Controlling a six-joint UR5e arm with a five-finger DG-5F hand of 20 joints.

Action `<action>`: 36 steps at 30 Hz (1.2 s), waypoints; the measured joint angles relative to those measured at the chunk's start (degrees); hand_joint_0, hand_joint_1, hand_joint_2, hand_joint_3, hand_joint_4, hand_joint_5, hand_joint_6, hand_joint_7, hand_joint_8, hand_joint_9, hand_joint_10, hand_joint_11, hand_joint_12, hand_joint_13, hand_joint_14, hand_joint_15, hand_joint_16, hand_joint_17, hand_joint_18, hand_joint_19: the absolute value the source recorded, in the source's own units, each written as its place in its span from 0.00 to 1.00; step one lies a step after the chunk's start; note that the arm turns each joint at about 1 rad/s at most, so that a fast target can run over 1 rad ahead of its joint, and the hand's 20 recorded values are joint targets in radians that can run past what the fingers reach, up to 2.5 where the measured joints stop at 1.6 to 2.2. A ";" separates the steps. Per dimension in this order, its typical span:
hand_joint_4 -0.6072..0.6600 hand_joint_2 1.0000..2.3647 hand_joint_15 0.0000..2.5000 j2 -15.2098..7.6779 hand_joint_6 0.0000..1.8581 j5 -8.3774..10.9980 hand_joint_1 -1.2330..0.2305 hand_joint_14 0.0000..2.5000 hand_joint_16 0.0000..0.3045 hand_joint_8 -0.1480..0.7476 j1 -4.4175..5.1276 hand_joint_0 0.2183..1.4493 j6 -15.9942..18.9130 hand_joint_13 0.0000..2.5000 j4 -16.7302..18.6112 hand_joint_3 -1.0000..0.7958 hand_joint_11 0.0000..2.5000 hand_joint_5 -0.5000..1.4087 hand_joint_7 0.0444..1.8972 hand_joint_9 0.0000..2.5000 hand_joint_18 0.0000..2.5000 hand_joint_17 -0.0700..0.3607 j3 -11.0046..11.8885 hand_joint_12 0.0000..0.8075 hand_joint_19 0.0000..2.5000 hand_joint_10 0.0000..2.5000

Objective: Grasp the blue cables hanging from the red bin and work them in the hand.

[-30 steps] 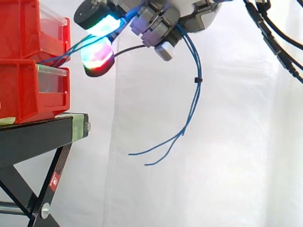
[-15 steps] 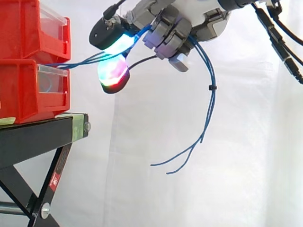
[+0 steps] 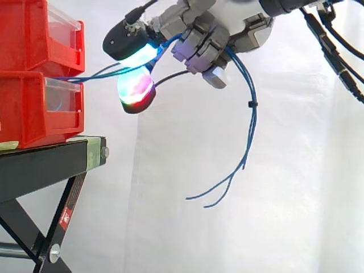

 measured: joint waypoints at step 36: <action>0.70 0.01 0.80 1.41 0.00 0.21 0.42 1.00 0.80 0.74 -2.54 0.51 -8.61 0.83 4.65 0.18 1.00 0.51 0.72 0.69 1.00 0.59 1.45 0.95 0.31 1.00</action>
